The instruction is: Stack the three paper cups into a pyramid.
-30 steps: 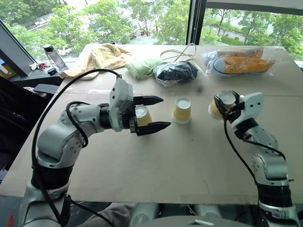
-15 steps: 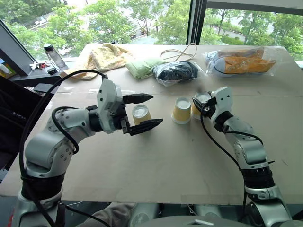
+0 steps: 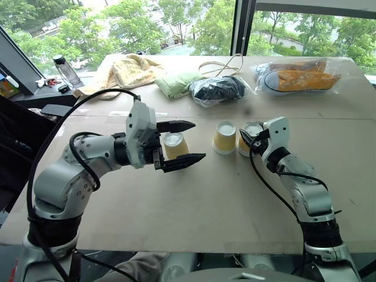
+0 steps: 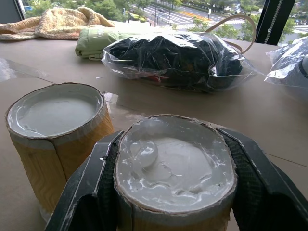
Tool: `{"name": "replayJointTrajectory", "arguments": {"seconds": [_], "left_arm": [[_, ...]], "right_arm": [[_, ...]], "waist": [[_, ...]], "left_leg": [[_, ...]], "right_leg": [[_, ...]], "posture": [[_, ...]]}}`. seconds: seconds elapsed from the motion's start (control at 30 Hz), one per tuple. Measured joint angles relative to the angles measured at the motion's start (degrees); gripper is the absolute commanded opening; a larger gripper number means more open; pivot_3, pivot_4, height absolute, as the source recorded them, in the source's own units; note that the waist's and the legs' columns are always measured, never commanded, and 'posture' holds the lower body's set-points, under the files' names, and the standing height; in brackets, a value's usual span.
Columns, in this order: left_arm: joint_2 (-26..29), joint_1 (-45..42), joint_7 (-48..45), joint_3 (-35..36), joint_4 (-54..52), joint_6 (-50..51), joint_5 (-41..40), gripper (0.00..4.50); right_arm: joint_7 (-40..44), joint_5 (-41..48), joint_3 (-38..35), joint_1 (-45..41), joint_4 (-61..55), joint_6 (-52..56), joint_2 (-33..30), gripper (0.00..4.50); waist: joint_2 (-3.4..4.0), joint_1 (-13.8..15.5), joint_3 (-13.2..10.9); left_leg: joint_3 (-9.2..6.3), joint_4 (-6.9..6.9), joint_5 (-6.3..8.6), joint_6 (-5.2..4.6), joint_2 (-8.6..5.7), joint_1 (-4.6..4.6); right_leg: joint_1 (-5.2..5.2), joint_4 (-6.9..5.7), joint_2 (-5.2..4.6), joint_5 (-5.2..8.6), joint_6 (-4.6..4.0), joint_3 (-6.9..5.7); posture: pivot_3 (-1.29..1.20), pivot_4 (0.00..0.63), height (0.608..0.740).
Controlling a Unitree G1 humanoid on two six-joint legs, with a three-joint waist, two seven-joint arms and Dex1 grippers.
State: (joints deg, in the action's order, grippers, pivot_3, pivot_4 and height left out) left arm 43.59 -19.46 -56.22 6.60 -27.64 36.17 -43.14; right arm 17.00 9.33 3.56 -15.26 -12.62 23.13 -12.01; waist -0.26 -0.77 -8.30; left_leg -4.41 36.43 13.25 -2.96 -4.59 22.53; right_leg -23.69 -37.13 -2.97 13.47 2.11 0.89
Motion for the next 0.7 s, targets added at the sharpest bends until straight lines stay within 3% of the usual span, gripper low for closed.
{"name": "replayJointTrajectory", "arguments": {"seconds": [0.43, 0.5, 0.6, 0.7], "left_arm": [[0.0, -0.2, -0.3, 0.0, 0.1, 0.0, 0.1, 4.50], [0.0, -0.2, -0.2, 0.0, 0.1, 0.0, 0.1, 4.50], [0.0, -0.1, -0.2, 0.0, 0.1, 0.0, 0.2, 4.50], [0.0, -0.1, -0.2, 0.0, 0.1, -0.1, 0.2, 4.50]], "right_arm": [[0.3, 0.1, 0.0, 0.0, 0.1, -0.1, 1.3, 2.15], [0.4, 0.1, 0.0, 0.0, 0.2, -0.1, 1.4, 3.19], [0.5, 0.1, 0.0, 0.0, 0.9, -0.6, 1.4, 4.41], [0.4, 0.1, -0.1, -0.1, 1.9, -1.2, 1.5, 4.41]], "waist": [[0.00, 0.0, 0.0], [0.00, 0.0, 0.0], [0.00, 0.0, 0.0], [0.00, 0.0, 0.0]], "left_leg": [[0.00, 0.00, 0.00, 0.00, 0.00, 0.00], [0.00, 0.00, 0.00, 0.00, 0.00, 0.00], [0.00, 0.00, 0.00, 0.00, 0.00, 0.00], [0.00, 0.00, 0.00, 0.00, 0.00, 0.00]], "right_leg": [[0.00, 0.00, 0.00, 0.00, 0.00, 0.00], [0.00, 0.00, 0.00, 0.00, 0.00, 0.00], [0.00, 0.00, 0.00, 0.00, 0.00, 0.00], [0.00, 0.00, 0.00, 0.00, 0.00, 0.00]], "posture": [[0.00, 0.150, 0.740], [0.00, 0.150, 0.740], [0.00, 0.150, 0.740], [0.00, 0.150, 0.740]]}}
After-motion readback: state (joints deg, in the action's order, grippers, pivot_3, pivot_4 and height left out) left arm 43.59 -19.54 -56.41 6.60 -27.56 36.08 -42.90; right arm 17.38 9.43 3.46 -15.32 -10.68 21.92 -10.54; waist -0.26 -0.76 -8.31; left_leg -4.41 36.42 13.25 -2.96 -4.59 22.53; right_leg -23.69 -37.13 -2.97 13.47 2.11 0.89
